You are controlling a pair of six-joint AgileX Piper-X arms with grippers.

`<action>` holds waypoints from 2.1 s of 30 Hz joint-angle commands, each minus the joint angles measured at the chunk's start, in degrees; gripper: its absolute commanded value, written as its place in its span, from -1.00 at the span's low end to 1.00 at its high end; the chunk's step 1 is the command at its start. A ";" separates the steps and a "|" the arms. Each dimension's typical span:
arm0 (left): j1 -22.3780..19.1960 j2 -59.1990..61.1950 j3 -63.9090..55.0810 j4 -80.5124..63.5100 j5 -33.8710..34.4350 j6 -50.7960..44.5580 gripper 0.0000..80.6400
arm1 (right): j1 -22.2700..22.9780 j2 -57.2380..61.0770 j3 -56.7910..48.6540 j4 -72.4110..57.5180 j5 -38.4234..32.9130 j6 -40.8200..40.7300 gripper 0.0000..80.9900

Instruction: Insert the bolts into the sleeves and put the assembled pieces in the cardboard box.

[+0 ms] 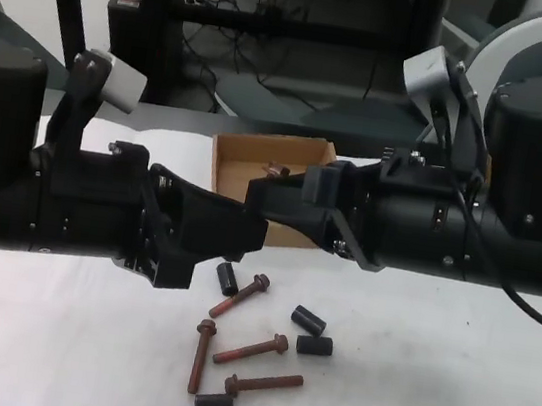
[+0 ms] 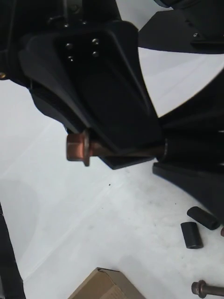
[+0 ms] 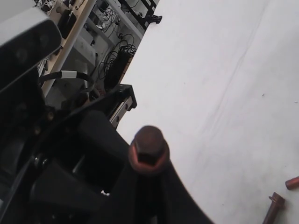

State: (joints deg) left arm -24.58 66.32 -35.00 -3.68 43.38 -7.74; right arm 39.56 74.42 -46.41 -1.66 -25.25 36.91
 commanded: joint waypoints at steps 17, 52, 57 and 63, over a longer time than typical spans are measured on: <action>0.00 -0.41 -1.39 -4.86 -1.84 0.03 -0.96 | 1.56 -0.12 -3.34 0.99 -1.17 3.00 0.63; 0.00 -0.41 -1.39 -17.65 -7.99 0.03 -0.96 | 1.20 -0.12 -13.02 19.26 5.20 -13.56 0.63; 0.00 -0.41 -1.39 -14.28 -9.48 0.36 -0.96 | -2.29 -0.23 -13.02 21.98 5.26 -13.45 0.63; 0.00 -0.41 -1.39 -7.66 -9.62 4.93 -0.96 | -6.34 -1.61 -13.02 23.40 3.88 -13.25 0.63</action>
State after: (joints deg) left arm -24.37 66.32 -35.56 -11.98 34.20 -4.88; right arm 34.66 74.26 -59.24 20.42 -20.75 23.99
